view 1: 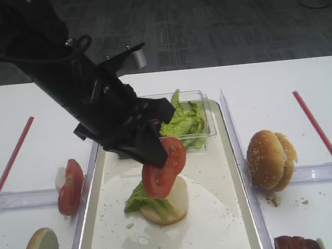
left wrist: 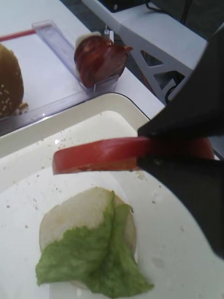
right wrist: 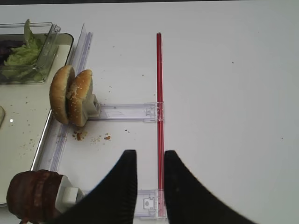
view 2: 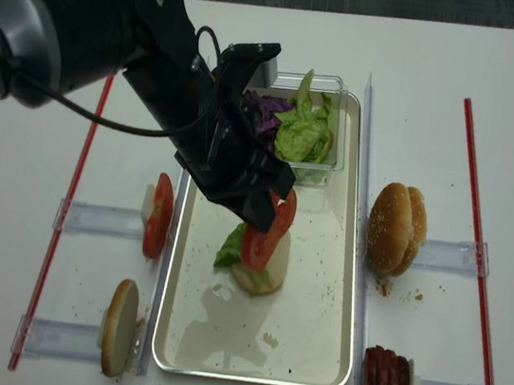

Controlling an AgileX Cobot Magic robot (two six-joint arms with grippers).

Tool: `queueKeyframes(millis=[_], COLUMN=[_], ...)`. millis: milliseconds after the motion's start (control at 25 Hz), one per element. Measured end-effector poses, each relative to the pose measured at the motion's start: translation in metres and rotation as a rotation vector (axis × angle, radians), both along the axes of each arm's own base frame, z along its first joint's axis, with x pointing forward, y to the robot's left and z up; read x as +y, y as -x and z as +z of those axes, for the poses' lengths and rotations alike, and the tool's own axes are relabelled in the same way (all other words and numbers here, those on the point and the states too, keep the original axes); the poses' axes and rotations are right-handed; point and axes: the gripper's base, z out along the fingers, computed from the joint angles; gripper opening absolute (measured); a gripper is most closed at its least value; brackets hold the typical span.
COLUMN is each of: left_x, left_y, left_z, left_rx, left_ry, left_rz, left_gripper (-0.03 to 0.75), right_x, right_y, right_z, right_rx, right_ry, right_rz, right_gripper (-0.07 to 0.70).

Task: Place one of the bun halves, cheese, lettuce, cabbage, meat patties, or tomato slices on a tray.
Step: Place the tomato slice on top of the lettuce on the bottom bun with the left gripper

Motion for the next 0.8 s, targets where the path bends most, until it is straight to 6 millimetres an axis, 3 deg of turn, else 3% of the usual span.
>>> queueKeyframes(millis=[520, 800], left_x=[-0.002, -0.008], left_y=[-0.002, -0.015], left_z=[0.001, -0.034], left_rx=[-0.017, 0.058], left_ry=[0.03, -0.013], left_rz=[0.009, 0.022], left_gripper=[0.055, 0.055], right_x=[0.0, 0.0], right_y=[0.0, 0.0], right_z=[0.0, 0.0], right_rx=[0.0, 0.0], right_ry=[0.0, 0.0], right_rz=[0.0, 0.0], right_gripper=[0.193, 0.193])
